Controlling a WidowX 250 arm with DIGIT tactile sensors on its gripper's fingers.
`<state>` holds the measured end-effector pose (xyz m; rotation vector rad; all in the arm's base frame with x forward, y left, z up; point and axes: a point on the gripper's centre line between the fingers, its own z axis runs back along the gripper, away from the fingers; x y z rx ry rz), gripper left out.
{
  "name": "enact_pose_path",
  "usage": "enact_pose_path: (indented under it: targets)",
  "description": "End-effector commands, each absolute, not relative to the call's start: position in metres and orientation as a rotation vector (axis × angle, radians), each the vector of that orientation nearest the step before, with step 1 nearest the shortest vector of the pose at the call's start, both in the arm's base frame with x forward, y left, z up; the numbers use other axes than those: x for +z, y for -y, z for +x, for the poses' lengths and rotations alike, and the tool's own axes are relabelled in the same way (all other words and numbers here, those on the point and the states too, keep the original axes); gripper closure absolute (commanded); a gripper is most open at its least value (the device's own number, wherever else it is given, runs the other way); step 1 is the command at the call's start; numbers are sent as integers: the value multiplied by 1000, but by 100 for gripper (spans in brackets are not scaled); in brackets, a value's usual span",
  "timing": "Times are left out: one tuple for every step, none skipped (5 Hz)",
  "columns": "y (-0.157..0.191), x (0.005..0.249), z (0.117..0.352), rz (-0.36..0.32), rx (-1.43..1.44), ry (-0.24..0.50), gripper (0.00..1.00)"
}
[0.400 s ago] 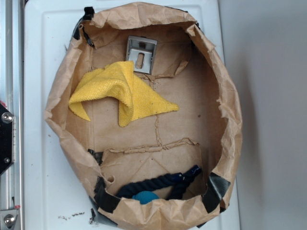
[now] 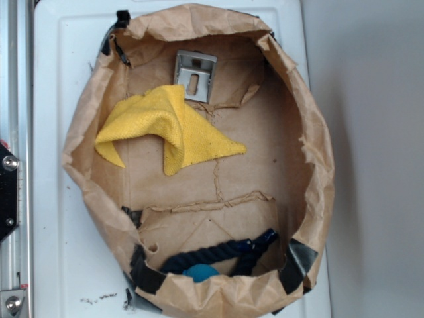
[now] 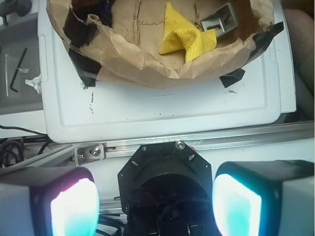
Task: Grab the yellow cloth.
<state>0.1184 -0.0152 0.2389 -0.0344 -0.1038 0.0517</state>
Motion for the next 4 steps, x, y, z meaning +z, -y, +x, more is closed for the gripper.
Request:
enact_pose_path:
  targets:
    - [-2, 226, 181, -18, 105, 177, 0]
    - [-12, 217, 205, -21, 109, 192, 0]
    - [-32, 208, 219, -23, 62, 228, 0]
    - [-55, 196, 242, -27, 44, 224, 0]
